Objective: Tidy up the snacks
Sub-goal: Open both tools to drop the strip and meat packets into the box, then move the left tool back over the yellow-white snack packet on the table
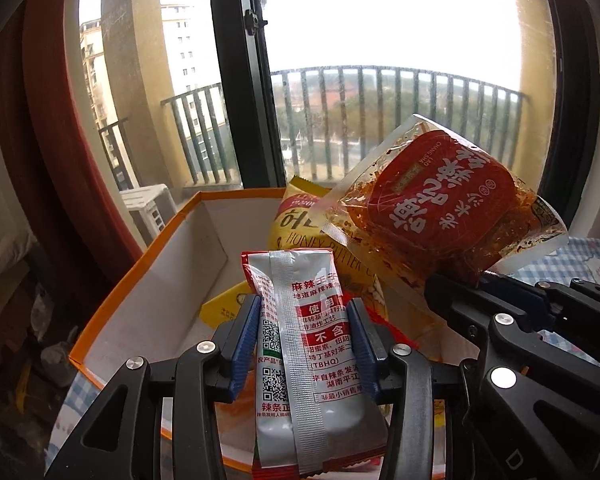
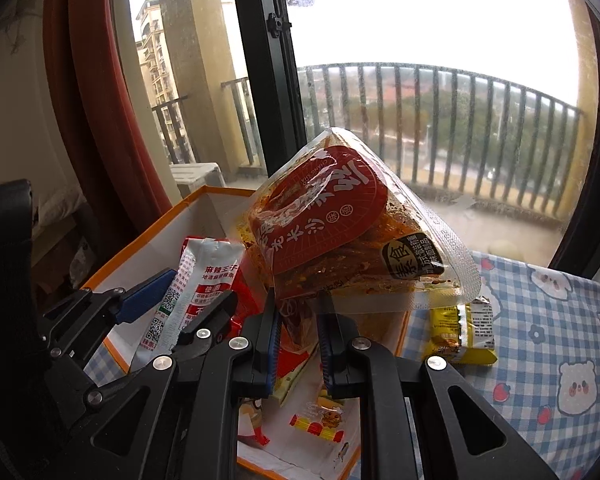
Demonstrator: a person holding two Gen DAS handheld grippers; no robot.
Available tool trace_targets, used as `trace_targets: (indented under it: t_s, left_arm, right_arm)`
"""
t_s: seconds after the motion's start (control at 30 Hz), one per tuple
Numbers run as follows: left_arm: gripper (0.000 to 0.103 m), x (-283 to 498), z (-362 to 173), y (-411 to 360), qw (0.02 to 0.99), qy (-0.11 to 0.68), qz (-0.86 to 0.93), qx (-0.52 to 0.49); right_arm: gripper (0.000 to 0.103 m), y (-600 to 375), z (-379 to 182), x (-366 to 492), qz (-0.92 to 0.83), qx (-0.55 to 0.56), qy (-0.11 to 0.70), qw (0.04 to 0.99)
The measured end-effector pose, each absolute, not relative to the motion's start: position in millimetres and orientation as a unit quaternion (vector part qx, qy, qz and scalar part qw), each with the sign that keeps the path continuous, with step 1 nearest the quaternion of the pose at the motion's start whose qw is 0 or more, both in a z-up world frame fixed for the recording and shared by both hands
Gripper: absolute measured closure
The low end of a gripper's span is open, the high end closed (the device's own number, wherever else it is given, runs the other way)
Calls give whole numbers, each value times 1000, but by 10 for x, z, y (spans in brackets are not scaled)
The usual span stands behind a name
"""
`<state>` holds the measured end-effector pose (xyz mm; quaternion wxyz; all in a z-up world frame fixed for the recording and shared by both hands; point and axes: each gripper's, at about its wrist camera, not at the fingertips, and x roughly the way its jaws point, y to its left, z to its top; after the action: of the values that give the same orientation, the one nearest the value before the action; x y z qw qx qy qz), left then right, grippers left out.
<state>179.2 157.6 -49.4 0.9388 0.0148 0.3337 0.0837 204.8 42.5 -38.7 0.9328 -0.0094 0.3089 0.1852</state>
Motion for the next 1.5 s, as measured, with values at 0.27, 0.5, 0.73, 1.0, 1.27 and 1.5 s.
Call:
trace_targets:
  t_s: [0.27,0.5,0.73,1.0,1.27,1.5]
  left_arm:
    - [47,1994,-612,1743,926,361,107,-4]
    - [27,1886,-596,1673,922,368,119,7]
    - [18,1756,-575,1747,919,380,97,-45]
    - [17,1607,-531,1671,917,381,112,-34]
    - [17,1448,-403,1537,925,365,101,-29]
    - [16,1298,-289,1332,932,347,98,-27]
  right_arm:
    - [83,544,-474,2236,188,-2,329,926]
    - [80,550,-535,2268,201,9,350,915]
    - [38,471,-497,2154,195,9,351,916]
    - [24,379,-455,2001,203,13,348,915]
    - [17,233,-341,1799,206,14,333,920]
    - [17,36,-201,1591,194,11,302,934]
